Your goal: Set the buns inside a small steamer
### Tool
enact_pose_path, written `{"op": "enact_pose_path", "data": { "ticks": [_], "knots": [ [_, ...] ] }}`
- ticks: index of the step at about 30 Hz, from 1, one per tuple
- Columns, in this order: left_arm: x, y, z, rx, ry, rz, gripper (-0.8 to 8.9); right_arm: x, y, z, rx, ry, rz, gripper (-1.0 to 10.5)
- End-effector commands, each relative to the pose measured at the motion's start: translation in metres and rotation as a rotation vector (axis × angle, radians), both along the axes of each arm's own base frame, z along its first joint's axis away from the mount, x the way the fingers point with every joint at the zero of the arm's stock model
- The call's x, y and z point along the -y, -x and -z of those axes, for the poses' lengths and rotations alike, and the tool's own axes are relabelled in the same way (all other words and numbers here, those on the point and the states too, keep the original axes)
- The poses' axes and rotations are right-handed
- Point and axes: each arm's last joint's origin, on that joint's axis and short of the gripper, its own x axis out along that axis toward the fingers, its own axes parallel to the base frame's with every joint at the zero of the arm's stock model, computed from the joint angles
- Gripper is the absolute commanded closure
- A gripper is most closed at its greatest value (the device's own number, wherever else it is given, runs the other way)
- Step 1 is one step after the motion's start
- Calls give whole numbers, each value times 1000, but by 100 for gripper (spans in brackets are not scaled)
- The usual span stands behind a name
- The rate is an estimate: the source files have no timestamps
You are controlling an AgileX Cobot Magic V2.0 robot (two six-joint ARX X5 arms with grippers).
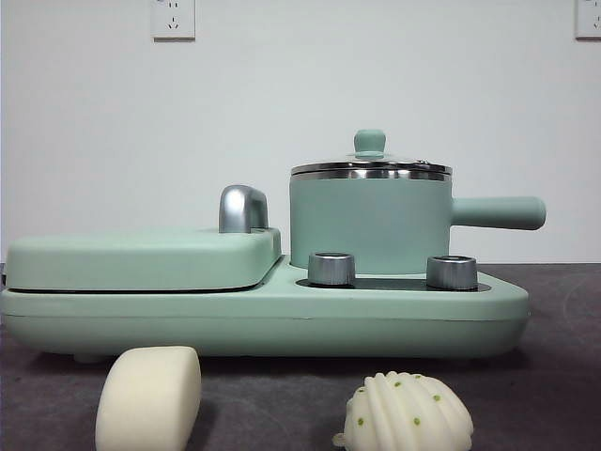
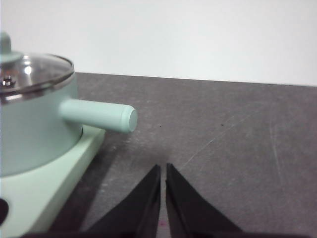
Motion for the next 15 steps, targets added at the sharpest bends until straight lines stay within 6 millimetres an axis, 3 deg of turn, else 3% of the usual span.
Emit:
{"op": "enact_pose_path", "data": {
  "ticks": [1, 8, 15],
  "knots": [
    [0, -1, 4, 9, 248, -13, 806, 0, 0, 0, -4, -118, 5, 930],
    [2, -1, -5, 95, 543, 59, 806, 0, 0, -7, 45, -253, -10, 931],
    [6, 3, -27, 164, 721, 227, 804, 0, 10, -51, 128, -458, -48, 935]
  ]
}}
